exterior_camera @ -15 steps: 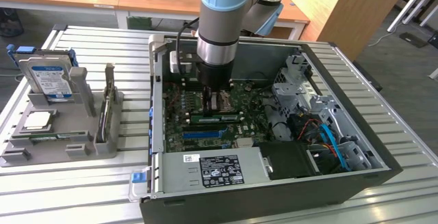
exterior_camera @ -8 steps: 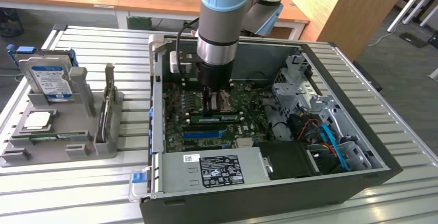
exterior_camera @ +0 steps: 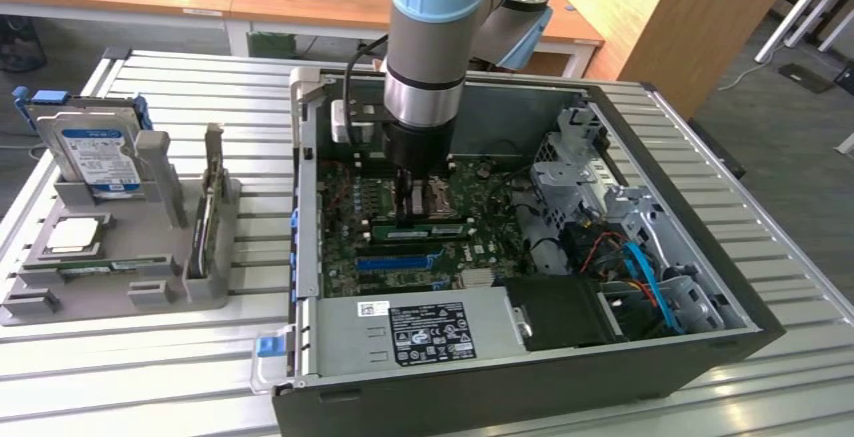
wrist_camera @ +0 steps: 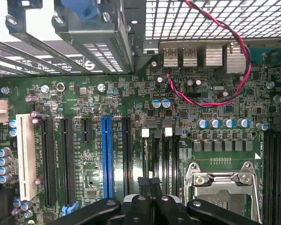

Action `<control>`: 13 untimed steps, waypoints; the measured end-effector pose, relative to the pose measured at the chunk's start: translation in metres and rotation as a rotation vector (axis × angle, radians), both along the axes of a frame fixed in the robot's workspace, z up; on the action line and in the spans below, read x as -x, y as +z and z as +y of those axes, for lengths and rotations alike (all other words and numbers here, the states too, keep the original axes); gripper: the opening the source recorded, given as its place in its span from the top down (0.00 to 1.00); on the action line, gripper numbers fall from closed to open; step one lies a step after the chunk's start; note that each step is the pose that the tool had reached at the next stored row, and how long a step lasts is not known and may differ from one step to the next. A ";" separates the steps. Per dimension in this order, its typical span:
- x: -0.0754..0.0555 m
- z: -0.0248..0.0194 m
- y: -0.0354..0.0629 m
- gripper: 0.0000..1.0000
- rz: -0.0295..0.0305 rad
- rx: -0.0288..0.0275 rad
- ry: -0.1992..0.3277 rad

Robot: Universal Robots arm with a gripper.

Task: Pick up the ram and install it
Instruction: 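Press down the ram until it locks into place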

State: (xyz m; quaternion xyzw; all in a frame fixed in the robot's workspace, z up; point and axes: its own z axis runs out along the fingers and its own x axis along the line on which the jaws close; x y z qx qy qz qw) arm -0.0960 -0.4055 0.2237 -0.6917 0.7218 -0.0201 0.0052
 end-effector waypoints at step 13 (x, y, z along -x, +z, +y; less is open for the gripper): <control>0.000 0.0000 -0.0010 0.90 0.0001 0.0001 0.000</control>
